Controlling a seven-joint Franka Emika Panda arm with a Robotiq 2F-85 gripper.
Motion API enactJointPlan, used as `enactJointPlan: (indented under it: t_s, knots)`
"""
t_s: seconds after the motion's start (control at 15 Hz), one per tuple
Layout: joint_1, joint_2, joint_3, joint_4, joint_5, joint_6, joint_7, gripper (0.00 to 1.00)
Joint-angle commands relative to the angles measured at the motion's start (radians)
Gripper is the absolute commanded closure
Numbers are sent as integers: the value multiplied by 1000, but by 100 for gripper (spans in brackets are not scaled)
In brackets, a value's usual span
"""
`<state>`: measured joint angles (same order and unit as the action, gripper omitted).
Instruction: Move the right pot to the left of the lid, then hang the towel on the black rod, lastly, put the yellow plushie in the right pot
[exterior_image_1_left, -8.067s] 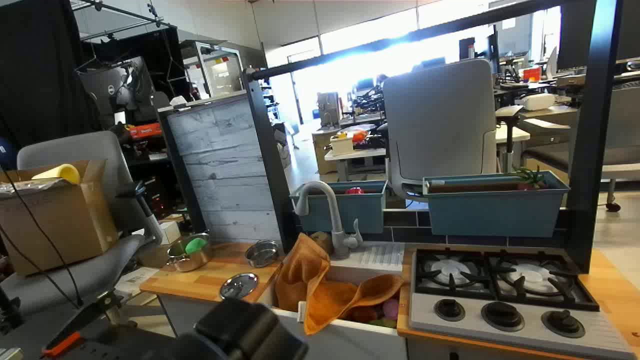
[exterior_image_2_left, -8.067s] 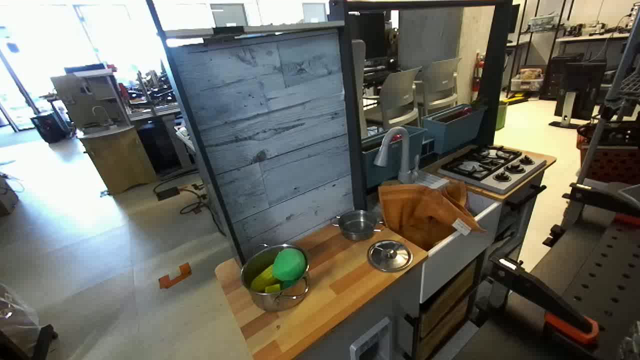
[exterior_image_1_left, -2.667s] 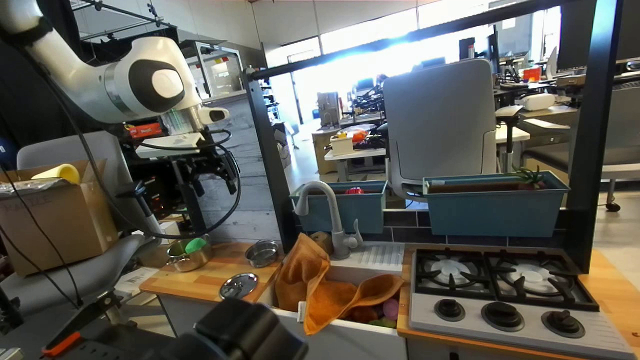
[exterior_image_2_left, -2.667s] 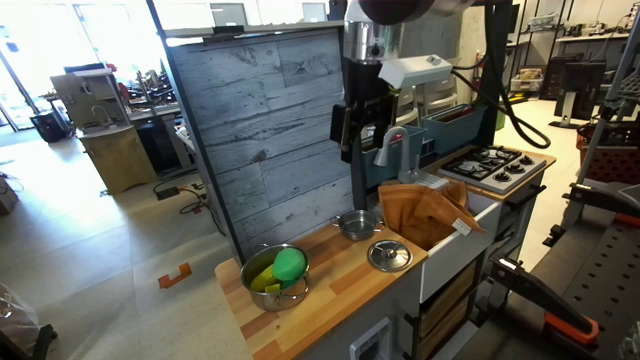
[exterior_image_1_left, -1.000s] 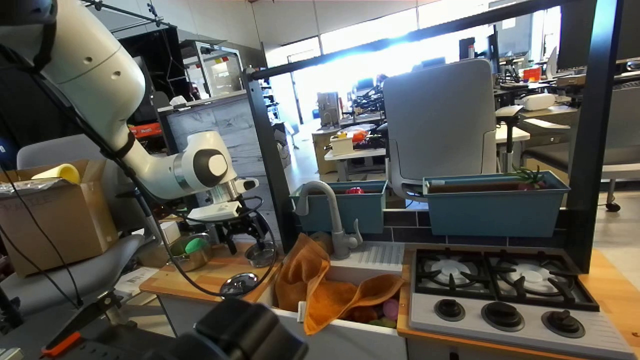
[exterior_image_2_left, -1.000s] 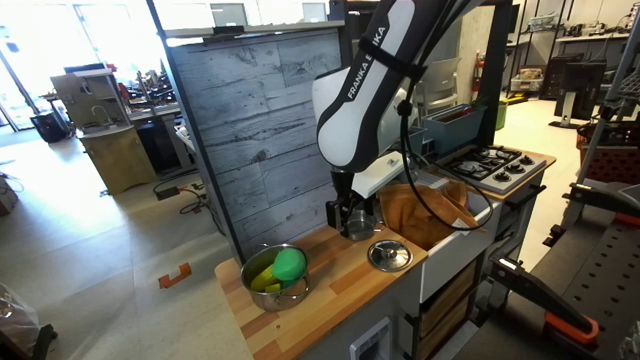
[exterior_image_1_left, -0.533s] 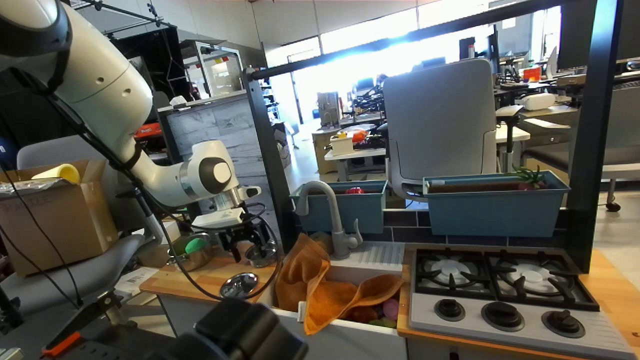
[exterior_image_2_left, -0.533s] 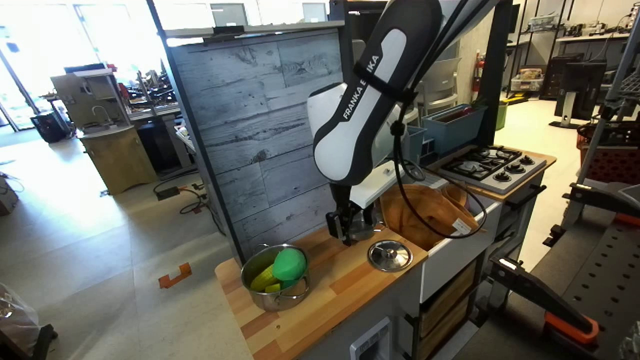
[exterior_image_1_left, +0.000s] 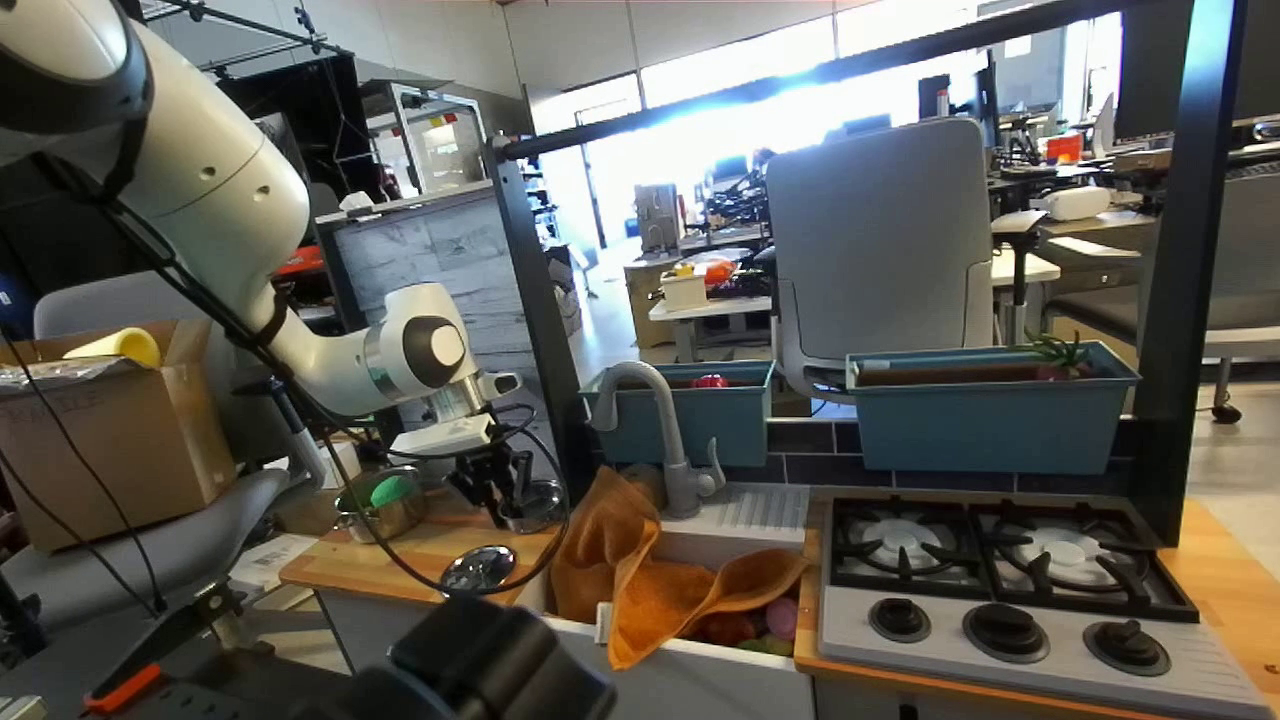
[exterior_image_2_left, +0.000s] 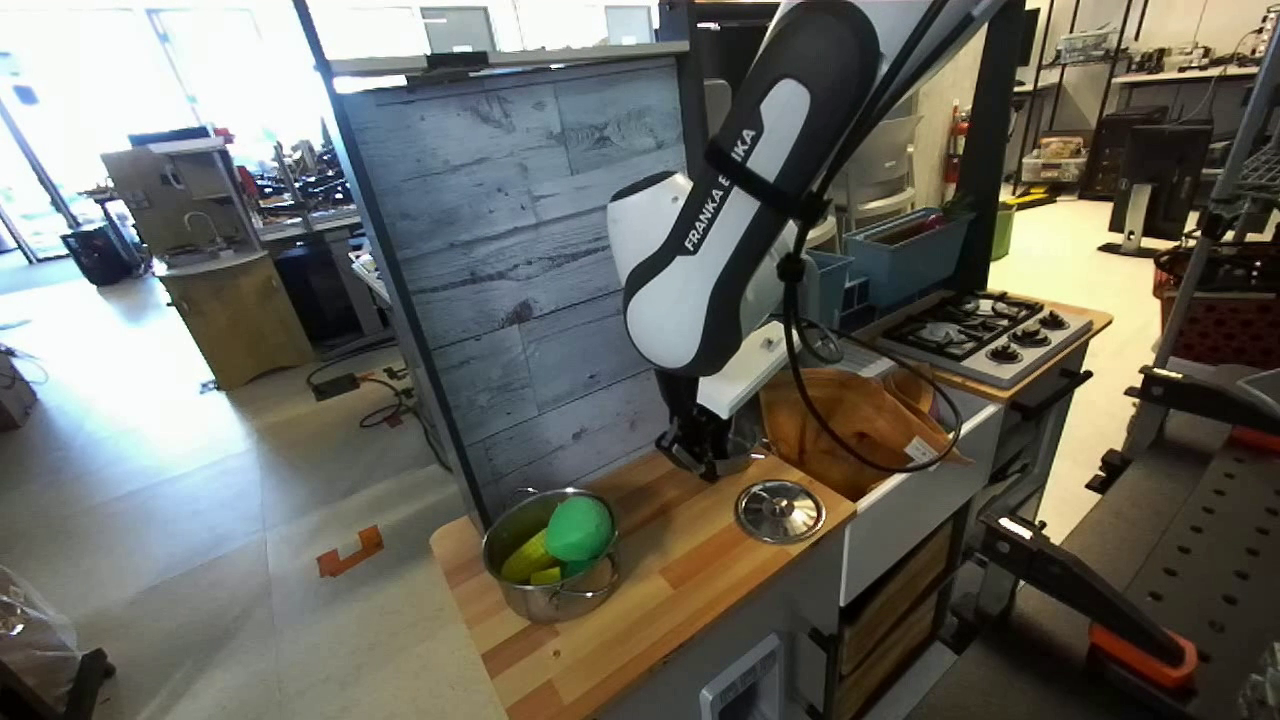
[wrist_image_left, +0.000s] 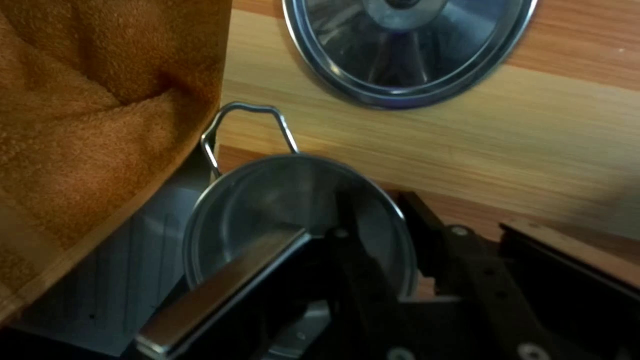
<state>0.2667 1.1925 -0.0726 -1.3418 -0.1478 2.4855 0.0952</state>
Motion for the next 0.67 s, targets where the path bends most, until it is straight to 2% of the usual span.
enactJointPlan:
  t_s: [0.0, 0.33, 0.6]
  knots:
    - [0, 0, 4, 16, -30, -16, -25, 99]
    - [18, -1, -20, 18, -54, -14, -10, 98]
    - [64, 0, -79, 18, -115, -25, 13, 98]
